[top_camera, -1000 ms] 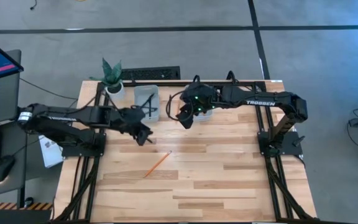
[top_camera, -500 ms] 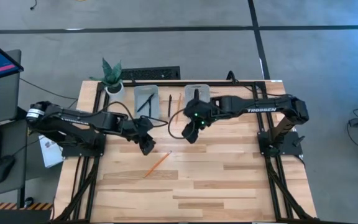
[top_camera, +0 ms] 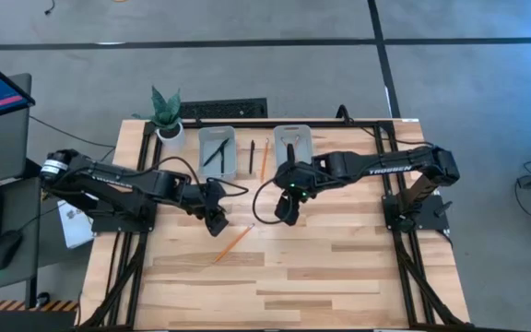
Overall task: Sort pens & pencils
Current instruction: Put the orange pencil into the right gray bin
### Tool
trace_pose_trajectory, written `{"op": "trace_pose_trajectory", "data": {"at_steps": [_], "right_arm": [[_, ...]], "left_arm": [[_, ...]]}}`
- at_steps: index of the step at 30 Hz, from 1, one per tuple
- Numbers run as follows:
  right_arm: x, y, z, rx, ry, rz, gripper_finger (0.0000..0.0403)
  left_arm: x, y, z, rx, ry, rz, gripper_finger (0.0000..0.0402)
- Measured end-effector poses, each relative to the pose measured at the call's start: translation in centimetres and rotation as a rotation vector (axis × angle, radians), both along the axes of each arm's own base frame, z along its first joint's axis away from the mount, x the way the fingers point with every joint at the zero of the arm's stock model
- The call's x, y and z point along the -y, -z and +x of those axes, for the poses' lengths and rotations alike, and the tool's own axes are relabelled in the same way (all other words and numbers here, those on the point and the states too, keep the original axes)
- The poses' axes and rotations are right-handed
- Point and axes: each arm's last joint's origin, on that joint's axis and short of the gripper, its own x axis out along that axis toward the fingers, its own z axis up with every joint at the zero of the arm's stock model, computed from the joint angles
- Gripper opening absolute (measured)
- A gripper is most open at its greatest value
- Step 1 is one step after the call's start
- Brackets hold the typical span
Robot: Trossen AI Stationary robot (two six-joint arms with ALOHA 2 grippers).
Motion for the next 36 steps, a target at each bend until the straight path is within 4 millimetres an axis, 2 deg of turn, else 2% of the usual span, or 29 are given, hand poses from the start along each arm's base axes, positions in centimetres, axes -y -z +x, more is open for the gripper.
{"op": "trace_pose_trajectory", "data": {"at_steps": [8,20,27,36], "right_arm": [[-0.1,0.0,-0.1,-0.006,-0.047,-0.027,0.0228],[0.0,0.0,-0.1,-0.008,-0.049,-0.029,0.0228],[0.0,0.1,-0.1,-0.013,-0.049,-0.029,0.0228],[0.0,0.1,-0.1,-0.013,-0.049,-0.029,0.0228]], "left_arm": [[1.2,0.6,0.1,-0.020,-0.111,0.020,0.0217],[3.6,5.7,3.6,-0.172,-0.078,0.048,0.0217],[3.9,7.4,4.8,-0.240,-0.076,0.042,0.0217],[4.5,8.1,6.5,-0.265,-0.074,0.026,0.0217]]}}
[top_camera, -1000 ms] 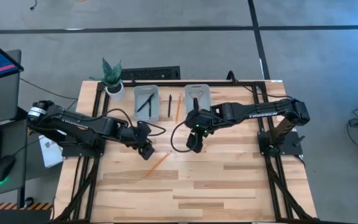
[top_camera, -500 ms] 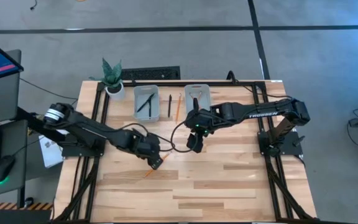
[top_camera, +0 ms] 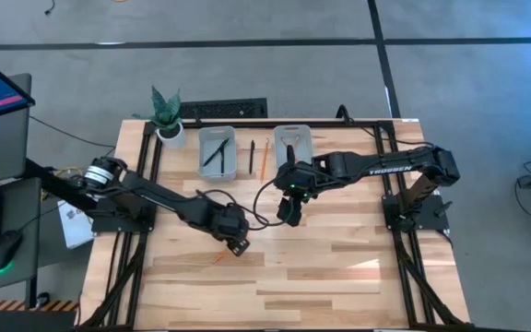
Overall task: Sort pens & pencils
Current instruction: Put the orange pencil into the right gray bin
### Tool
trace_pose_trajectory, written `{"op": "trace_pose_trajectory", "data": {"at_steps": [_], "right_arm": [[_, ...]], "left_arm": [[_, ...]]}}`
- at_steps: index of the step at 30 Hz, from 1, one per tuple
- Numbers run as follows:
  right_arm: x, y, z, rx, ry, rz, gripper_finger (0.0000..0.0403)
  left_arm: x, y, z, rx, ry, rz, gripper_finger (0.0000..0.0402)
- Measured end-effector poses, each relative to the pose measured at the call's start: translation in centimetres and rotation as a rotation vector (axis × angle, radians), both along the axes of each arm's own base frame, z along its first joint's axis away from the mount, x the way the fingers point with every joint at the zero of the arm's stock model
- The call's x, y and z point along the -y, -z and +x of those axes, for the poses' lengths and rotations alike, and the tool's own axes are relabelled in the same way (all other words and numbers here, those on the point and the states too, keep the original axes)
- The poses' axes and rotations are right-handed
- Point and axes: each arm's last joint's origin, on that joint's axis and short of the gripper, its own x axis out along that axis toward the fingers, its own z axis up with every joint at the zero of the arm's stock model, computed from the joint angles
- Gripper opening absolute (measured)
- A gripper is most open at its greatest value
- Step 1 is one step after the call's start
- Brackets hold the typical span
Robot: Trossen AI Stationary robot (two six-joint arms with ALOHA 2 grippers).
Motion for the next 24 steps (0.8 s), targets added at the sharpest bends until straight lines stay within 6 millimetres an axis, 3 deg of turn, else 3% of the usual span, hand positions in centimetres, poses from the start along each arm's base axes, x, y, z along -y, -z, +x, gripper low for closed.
{"op": "trace_pose_trajectory", "data": {"at_steps": [10,24], "right_arm": [[0.0,0.0,0.0,0.000,0.000,0.000,0.0228],[0.0,0.0,0.1,0.008,-0.015,-0.008,0.0228]], "left_arm": [[0.5,1.2,1.5,-0.065,0.022,0.014,0.0217],[0.5,2.2,1.4,-0.163,0.018,0.025,0.0217]]}}
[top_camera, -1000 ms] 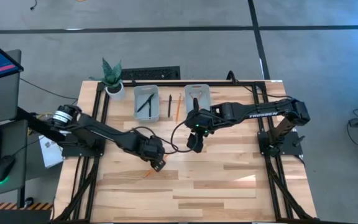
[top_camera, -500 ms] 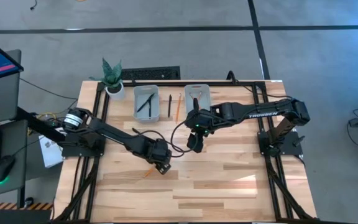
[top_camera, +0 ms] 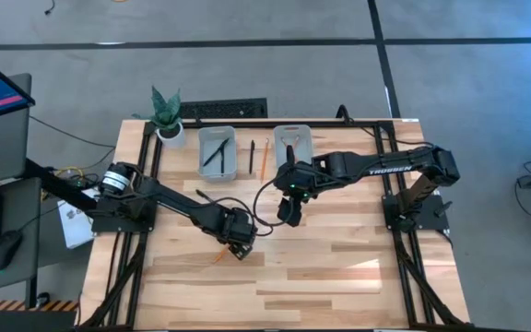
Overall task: Sort pens & pencils
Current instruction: Put the orange pencil into the right gray bin
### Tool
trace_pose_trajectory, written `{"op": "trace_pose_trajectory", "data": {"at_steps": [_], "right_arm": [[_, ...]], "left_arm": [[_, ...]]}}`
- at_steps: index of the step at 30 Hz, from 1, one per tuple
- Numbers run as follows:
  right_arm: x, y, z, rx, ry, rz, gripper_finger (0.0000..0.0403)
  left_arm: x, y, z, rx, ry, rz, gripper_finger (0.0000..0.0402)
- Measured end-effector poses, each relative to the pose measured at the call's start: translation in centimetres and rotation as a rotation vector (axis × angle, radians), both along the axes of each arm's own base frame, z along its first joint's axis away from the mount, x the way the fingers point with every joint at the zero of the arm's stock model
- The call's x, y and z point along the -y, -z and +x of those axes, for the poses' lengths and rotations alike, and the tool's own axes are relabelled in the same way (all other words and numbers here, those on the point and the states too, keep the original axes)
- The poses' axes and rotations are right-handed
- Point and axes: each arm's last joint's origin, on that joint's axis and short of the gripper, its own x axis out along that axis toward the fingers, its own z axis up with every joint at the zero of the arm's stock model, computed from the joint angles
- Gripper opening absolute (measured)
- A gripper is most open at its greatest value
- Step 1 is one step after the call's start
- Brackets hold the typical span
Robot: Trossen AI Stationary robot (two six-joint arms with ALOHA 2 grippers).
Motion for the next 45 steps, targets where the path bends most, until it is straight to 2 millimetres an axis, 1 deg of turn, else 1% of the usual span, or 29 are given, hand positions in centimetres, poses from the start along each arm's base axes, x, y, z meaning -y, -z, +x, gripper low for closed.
{"op": "trace_pose_trajectory", "data": {"at_steps": [7,12,20,26,29,39,45], "right_arm": [[0.0,0.0,0.0,0.004,-0.001,0.000,0.0228],[0.0,0.0,0.1,0.007,-0.001,0.000,0.0228],[0.0,0.0,0.1,0.007,-0.001,0.000,0.0228],[0.0,0.0,0.1,0.007,-0.001,0.000,0.0228],[0.0,0.0,0.1,0.005,-0.001,0.000,0.0228],[0.0,0.0,0.0,0.005,-0.002,0.000,0.0228],[0.0,0.0,0.0,0.004,-0.002,-0.001,0.0228]], "left_arm": [[0.0,0.5,-0.3,-0.061,-0.014,-0.004,0.0217],[0.3,1.5,-0.3,-0.111,0.023,-0.018,0.0217],[0.2,0.8,0.4,-0.113,0.058,-0.026,0.0217],[0.0,0.7,0.5,-0.121,0.084,-0.038,0.0215],[-0.1,0.7,0.4,-0.129,0.093,-0.043,0.0198],[0.0,0.7,0.4,-0.132,0.095,-0.049,0.0099],[0.0,0.7,0.4,-0.131,0.095,-0.055,0.0063]]}}
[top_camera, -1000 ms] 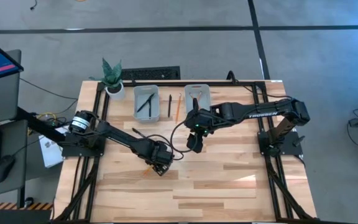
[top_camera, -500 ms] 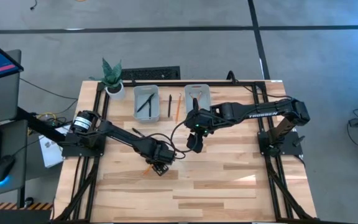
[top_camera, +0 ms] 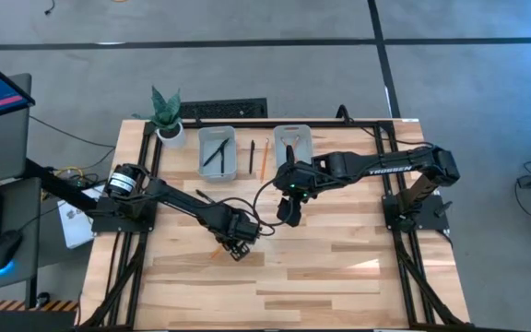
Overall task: Sort pens & pencils
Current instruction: Put the orange pencil into the right gray bin
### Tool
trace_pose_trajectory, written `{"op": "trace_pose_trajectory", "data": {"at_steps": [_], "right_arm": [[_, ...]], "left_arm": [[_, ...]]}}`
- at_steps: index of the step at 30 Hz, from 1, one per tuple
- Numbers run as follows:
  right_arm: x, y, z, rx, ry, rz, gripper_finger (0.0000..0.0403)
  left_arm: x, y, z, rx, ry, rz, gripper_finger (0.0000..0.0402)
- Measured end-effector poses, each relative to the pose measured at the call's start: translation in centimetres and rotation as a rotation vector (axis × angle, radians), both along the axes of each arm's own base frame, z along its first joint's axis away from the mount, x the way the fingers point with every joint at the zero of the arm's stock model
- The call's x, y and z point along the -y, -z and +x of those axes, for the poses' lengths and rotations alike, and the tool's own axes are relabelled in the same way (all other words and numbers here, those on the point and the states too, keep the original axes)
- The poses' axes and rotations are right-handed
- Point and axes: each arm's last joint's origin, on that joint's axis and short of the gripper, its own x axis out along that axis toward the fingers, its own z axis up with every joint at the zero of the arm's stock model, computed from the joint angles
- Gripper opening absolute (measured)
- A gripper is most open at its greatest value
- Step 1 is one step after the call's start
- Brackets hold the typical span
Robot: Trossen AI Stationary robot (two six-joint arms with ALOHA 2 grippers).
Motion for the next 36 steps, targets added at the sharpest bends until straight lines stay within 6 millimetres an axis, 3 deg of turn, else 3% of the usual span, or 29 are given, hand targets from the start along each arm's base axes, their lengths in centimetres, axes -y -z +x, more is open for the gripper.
{"op": "trace_pose_trajectory", "data": {"at_steps": [13,24,36], "right_arm": [[0.0,0.0,0.0,0.000,0.002,0.001,0.0228],[0.0,0.0,-0.1,-0.007,0.002,0.001,0.0228],[0.6,0.4,-0.7,-0.080,0.019,-0.003,0.0228]], "left_arm": [[0.0,0.0,0.0,0.004,0.006,-0.002,0.0014],[0.0,-0.2,0.0,0.012,0.020,0.005,0.0019],[-1.3,-3.5,-0.6,0.104,0.033,0.030,0.0017]]}}
